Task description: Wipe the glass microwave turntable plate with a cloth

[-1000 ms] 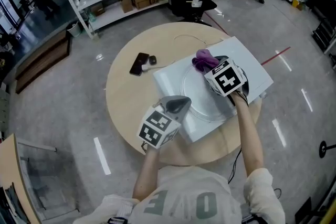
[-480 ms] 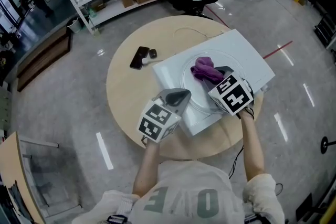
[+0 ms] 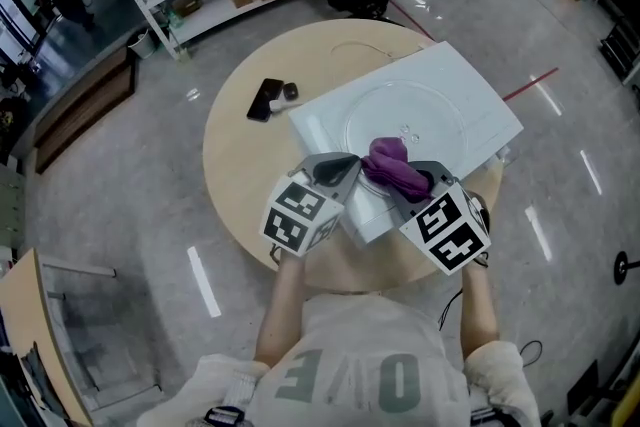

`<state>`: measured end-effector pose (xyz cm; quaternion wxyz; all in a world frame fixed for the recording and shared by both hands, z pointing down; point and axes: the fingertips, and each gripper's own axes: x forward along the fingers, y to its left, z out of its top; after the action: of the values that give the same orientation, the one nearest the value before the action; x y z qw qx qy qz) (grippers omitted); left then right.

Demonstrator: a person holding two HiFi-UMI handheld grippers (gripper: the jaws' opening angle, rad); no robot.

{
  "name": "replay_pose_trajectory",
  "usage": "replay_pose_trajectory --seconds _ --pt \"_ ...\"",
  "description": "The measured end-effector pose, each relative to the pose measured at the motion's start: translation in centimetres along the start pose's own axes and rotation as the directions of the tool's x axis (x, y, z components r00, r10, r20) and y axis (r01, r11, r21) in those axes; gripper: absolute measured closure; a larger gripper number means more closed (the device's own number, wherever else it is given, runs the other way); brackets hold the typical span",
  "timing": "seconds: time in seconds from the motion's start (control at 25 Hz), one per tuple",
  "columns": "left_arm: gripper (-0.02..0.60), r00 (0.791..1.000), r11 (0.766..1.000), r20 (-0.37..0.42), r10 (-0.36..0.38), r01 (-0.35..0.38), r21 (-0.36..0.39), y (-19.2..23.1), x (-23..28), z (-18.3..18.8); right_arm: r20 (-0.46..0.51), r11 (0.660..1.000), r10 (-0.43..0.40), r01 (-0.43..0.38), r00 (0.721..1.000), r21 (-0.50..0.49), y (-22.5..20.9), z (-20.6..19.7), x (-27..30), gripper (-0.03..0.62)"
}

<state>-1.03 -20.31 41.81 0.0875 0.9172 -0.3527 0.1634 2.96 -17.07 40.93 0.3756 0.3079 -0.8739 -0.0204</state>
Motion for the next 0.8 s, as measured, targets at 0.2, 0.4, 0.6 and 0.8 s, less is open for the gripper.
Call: replay_pose_trajectory --seconds 0.2,0.4,0.6,0.8 --pt "0.58 1.0 1.0 -0.001 0.005 -0.005 0.0 -0.1 0.0 0.0 -0.006 0.999 0.011 -0.011 1.0 -0.048 1.4 -0.1 -0.8 0.539" --pt "0.58 1.0 1.0 0.003 0.005 -0.005 -0.007 -0.1 0.0 0.0 -0.005 0.998 0.032 -0.032 0.999 -0.058 1.5 -0.2 -0.9 0.537" --pt "0.58 1.0 1.0 0.003 -0.003 0.003 -0.022 -0.1 0.1 0.0 0.029 1.0 0.002 -0.002 1.0 -0.003 -3.3 0.6 -0.5 0.539" --pt "0.58 1.0 1.0 0.003 -0.006 0.006 -0.026 0.1 0.2 -0.3 0.034 0.992 -0.047 0.043 0.998 0.119 -11.1 1.6 3.5 0.537"
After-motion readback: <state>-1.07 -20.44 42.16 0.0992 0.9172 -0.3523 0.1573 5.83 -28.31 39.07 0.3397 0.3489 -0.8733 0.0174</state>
